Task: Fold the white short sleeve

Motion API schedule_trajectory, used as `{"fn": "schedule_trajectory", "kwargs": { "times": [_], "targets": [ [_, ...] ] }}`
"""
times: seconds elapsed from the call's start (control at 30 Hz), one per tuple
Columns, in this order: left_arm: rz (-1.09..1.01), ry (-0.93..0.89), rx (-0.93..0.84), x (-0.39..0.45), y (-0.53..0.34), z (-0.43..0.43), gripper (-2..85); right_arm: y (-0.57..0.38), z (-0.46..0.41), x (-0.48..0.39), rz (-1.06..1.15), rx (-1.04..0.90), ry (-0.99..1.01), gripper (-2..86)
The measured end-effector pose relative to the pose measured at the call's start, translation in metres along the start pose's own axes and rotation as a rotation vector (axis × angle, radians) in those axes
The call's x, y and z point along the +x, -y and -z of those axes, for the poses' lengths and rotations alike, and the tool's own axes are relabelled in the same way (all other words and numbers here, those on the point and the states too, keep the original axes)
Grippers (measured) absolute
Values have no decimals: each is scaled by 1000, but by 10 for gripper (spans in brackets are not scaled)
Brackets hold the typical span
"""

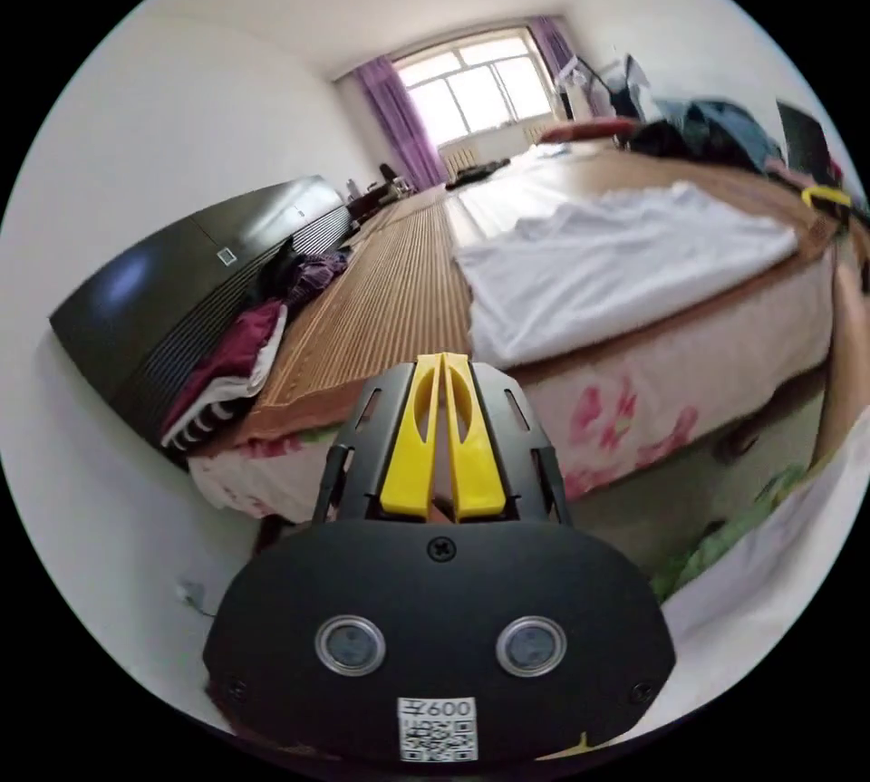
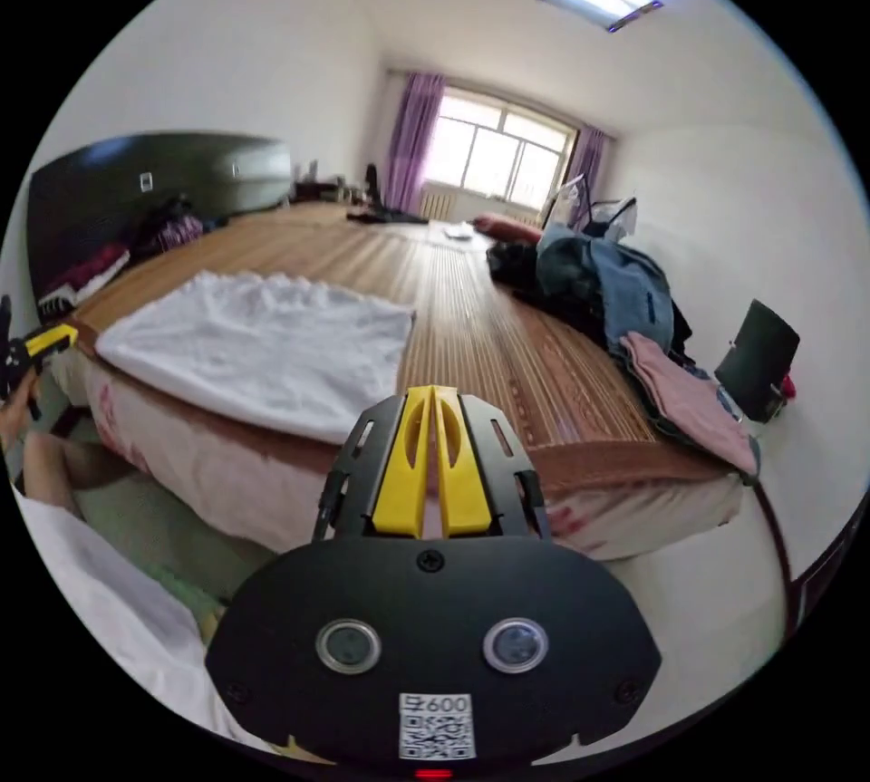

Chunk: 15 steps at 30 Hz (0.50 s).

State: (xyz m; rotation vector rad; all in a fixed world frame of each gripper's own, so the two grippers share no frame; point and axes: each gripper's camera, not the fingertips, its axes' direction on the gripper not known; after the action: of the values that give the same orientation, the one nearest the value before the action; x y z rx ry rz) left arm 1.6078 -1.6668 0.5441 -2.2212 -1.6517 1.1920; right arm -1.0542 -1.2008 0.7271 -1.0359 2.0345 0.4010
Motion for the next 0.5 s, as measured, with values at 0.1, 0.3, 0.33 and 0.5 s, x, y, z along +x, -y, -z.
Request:
{"fn": "schedule_trajectory", "kwargs": {
  "times": [0.1,0.3,0.33,0.5],
  "targets": [
    [21,-198,133,43,30,-6,5,4,-18,-33,-97,66,275,-8],
    [-96,-283,97,131,59,-48,8,12,-73,-121,18,-13,506,-8],
    [-90,-280,54,133,56,-60,9,9,-83,-125,26,-37,529,-8],
    [7,-180,-17,78,23,-81,12,-16,-103,-78,25,-97,385,-8]
  ]
}}
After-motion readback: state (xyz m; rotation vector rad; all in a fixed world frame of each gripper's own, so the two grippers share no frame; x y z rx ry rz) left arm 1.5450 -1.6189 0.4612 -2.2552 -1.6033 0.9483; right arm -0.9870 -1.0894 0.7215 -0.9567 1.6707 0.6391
